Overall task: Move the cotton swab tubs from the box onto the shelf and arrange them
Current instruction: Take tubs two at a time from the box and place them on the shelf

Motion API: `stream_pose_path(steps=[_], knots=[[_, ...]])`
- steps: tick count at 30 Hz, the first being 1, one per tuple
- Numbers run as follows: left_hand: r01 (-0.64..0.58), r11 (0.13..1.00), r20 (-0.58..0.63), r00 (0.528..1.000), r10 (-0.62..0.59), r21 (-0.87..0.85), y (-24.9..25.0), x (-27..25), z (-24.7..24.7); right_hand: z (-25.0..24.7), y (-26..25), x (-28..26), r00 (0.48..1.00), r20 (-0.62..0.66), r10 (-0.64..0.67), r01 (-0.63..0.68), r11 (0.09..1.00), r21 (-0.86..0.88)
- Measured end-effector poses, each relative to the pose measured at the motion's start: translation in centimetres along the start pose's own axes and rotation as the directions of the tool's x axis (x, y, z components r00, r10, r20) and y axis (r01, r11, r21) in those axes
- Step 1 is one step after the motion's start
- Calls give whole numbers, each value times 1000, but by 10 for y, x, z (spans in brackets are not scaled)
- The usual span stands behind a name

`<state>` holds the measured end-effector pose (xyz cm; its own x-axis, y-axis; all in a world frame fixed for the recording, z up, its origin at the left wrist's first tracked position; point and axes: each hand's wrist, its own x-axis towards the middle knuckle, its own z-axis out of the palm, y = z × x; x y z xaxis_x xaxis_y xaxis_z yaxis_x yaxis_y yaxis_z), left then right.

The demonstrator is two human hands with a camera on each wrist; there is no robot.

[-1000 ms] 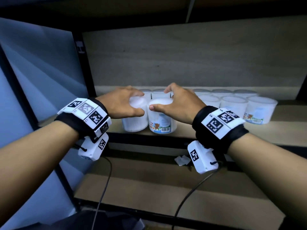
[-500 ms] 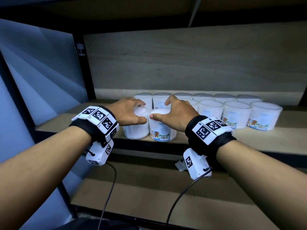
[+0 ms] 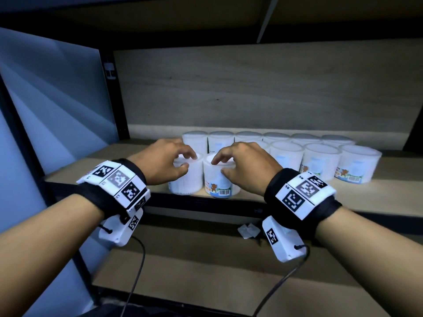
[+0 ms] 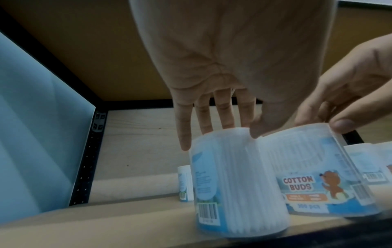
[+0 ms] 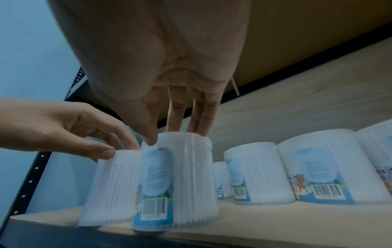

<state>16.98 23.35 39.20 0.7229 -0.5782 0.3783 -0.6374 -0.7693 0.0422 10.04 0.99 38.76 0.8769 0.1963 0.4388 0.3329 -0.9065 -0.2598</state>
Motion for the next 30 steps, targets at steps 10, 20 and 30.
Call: stream_pose_path(steps=[10, 20, 30], knots=[[2, 1000, 7, 1000, -2, 17, -8, 15, 5, 9, 5, 26, 998, -26, 65, -65, 998, -10], [42, 999, 43, 998, -42, 2, -28, 49, 18, 16, 20, 64, 997, -13, 78, -78, 997, 13], [51, 999, 21, 998, -51, 7, -43, 71, 30, 25, 36, 91, 997, -5, 77, -77, 997, -3]])
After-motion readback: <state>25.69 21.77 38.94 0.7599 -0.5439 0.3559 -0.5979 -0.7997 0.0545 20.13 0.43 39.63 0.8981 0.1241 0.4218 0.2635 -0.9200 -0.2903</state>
